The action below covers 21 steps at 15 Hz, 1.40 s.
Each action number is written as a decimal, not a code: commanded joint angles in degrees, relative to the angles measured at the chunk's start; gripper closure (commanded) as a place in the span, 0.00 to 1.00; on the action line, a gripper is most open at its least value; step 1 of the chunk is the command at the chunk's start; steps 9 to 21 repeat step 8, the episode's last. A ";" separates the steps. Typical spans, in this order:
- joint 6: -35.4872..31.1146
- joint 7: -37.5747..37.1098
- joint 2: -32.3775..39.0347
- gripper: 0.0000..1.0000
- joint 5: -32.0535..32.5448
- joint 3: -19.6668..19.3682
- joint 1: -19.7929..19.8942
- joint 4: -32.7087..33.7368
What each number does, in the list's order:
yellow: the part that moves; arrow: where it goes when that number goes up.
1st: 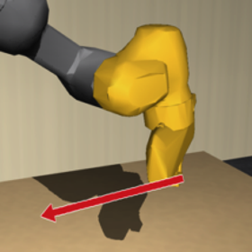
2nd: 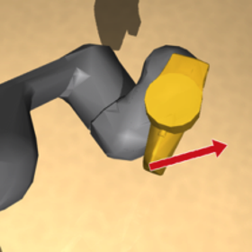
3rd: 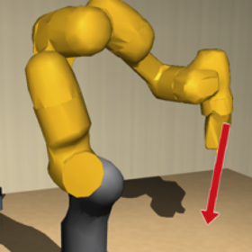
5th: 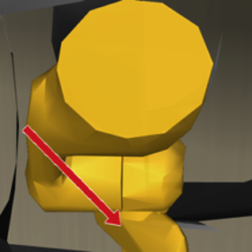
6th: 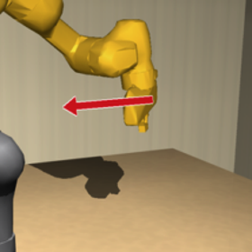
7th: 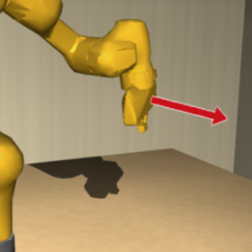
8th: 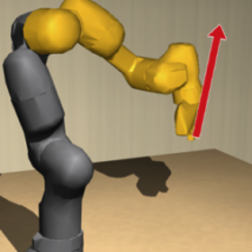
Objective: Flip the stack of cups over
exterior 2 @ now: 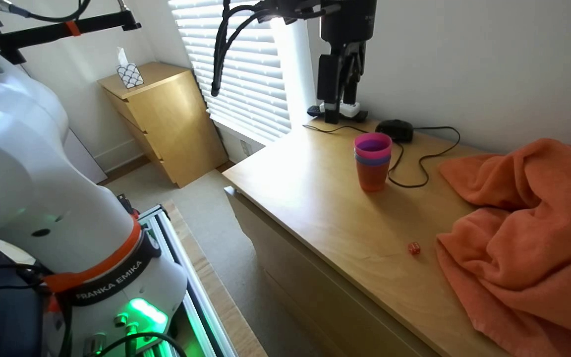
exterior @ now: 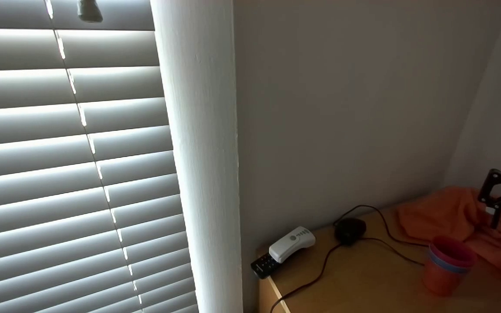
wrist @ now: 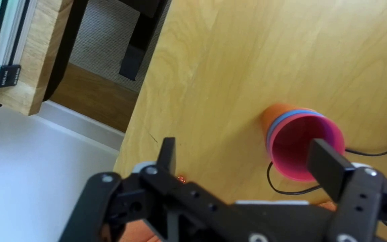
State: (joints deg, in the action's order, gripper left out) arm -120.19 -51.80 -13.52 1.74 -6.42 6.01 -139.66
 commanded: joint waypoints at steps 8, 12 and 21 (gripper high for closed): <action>-0.23 1.49 -0.58 0.00 -3.55 1.21 1.64 -0.16; -0.23 1.49 -0.58 0.00 -3.55 1.21 1.64 -0.16; -0.23 1.49 -0.58 0.00 -3.55 1.21 1.64 -0.16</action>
